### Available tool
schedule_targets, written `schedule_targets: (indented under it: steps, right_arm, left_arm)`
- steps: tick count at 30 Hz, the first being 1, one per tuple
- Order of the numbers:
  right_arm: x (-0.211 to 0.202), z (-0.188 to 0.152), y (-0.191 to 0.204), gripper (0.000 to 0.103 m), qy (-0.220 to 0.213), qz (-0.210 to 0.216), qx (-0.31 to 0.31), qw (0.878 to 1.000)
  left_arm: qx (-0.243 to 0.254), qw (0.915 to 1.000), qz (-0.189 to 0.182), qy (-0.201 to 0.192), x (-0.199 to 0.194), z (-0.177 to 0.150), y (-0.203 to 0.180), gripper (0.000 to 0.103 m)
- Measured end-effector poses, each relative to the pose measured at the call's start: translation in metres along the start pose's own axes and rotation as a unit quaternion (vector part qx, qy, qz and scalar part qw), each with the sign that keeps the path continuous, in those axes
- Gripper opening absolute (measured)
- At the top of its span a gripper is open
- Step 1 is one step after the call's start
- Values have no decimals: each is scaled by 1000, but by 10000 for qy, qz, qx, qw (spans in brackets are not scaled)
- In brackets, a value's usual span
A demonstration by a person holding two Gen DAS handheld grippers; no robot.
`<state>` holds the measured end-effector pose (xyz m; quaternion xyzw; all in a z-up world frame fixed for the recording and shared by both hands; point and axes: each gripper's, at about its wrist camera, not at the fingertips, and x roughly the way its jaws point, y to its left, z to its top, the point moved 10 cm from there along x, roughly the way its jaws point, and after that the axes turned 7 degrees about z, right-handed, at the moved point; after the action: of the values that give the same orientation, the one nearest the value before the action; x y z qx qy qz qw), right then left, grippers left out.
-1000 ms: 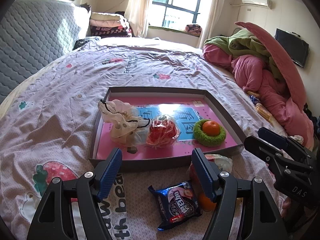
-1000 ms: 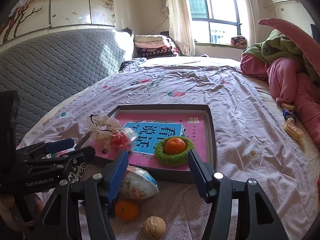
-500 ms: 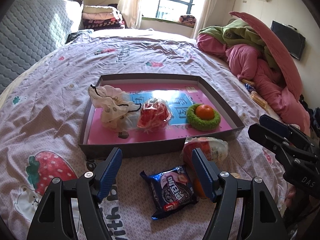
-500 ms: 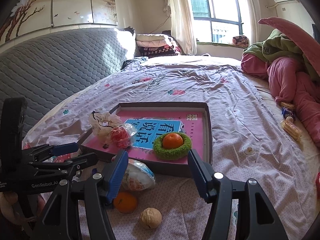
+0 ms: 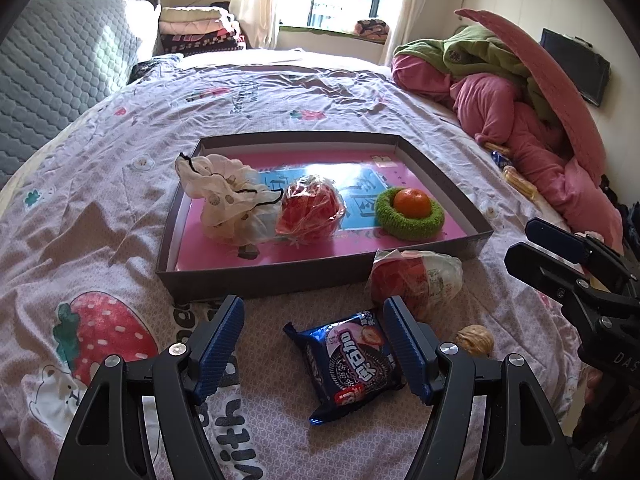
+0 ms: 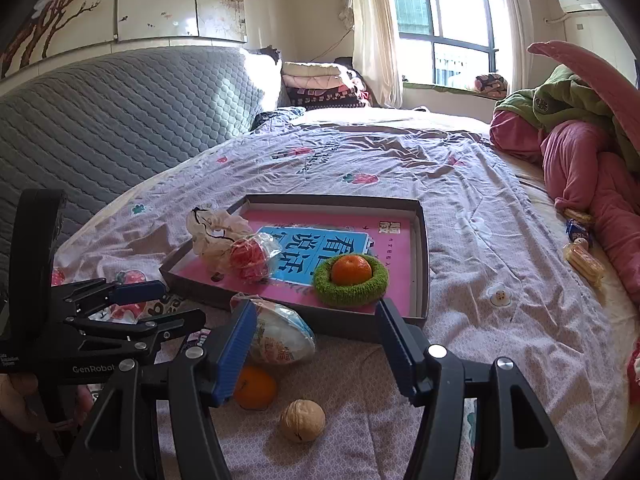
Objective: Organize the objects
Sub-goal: 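Move left tool to the blue biscuit pack while right tool approaches the clear red-item bag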
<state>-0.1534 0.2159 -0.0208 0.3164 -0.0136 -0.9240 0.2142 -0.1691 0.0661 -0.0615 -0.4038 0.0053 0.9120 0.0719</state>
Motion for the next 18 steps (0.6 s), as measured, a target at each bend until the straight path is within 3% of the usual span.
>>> schedule_targets:
  steps: [18]
  right_arm:
    - [7,-21,8,61,369,31,-291,9989]
  left_arm:
    - [201,9993,-131,276,4,-22,-11,74]
